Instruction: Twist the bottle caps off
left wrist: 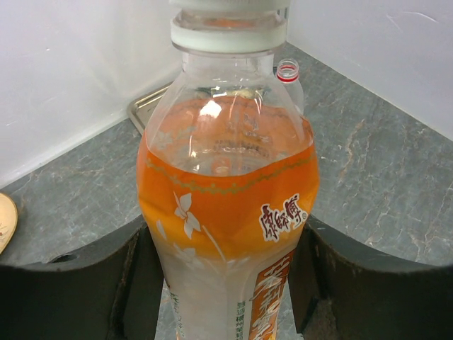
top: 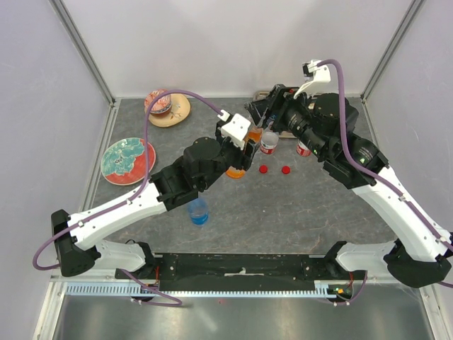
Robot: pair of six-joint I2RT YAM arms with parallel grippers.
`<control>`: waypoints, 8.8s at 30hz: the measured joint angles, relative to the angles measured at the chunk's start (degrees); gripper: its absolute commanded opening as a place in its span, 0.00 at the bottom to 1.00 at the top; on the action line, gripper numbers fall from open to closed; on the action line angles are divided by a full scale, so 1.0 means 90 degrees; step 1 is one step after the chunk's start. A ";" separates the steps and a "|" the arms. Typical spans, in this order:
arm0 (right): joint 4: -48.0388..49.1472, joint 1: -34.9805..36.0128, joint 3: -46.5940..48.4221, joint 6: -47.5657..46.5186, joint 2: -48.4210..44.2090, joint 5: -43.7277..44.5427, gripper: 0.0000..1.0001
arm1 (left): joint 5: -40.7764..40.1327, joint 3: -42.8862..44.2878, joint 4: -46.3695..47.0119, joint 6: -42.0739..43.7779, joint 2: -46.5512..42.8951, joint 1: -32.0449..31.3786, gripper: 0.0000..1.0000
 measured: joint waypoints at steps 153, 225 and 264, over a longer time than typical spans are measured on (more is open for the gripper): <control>0.2565 -0.0015 -0.5486 0.0306 0.2518 0.0391 0.45 | 0.6793 -0.2198 0.0809 -0.1836 -0.3621 0.2288 0.60; 0.1025 0.0095 -0.2314 -0.0729 -0.1392 -0.2084 0.00 | 0.6618 -0.0367 -0.0376 -0.0886 -0.0576 0.1972 0.99; 0.5314 0.0036 -0.2178 -0.3393 0.3864 0.3082 0.00 | 0.1447 -0.2280 -0.1681 -0.0814 -0.4498 0.1977 0.99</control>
